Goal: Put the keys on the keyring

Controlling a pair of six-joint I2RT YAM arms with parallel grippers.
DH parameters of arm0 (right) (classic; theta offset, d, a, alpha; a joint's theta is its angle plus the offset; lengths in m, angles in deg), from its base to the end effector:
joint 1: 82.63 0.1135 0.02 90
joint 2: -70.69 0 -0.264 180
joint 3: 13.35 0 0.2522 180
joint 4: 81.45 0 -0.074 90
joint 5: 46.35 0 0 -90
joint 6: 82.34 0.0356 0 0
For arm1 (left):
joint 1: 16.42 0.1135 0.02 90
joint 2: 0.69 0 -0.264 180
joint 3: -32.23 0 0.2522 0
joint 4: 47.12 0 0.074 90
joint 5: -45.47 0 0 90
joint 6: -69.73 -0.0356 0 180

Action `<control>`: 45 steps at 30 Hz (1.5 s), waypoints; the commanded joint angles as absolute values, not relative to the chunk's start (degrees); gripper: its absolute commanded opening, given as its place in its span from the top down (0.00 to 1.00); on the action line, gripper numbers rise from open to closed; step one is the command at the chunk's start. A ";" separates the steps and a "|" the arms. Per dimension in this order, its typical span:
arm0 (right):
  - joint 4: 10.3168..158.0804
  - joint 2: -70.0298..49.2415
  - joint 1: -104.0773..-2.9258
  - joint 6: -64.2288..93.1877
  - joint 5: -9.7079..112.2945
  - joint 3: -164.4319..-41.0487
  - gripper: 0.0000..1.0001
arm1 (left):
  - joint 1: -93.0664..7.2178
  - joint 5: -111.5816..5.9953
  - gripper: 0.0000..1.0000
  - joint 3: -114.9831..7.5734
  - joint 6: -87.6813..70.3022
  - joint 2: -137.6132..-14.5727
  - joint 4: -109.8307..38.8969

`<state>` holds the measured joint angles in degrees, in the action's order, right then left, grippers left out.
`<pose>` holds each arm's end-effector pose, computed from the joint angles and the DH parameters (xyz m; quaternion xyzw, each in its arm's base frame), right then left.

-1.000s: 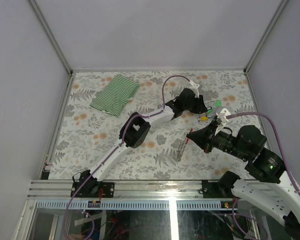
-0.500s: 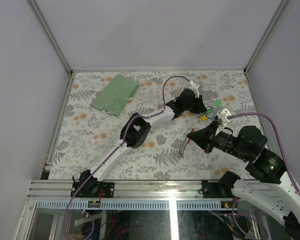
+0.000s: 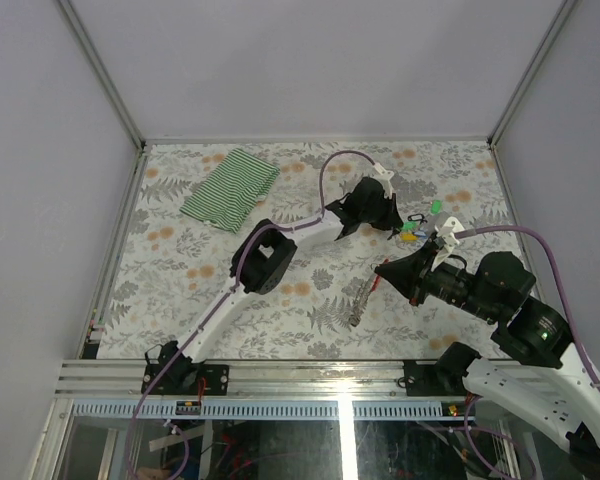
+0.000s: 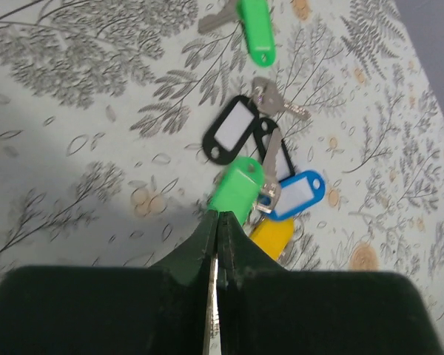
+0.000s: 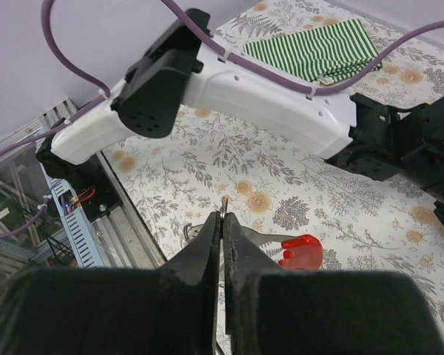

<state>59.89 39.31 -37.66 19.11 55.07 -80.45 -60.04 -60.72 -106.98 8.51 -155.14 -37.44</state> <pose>0.0715 0.0814 0.3926 -0.2736 0.6710 0.3875 0.5698 0.4272 -0.4209 0.1155 0.1829 0.8178 -0.4103 0.3596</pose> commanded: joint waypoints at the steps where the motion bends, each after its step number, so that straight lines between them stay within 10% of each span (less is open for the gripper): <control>1: 63.27 39.76 -37.36 18.39 54.32 -80.89 1.00 | -59.06 -61.05 1.00 -100.59 2.62 -147.79 -37.78; 34: 68.89 41.16 -37.37 18.11 49.24 -77.32 1.00 | -58.46 -68.20 1.00 -42.62 -14.33 -91.11 -48.57; 45: 66.05 39.78 -37.41 16.71 46.26 -78.32 1.00 | -62.08 -58.06 1.00 -32.69 -16.20 -69.76 -25.27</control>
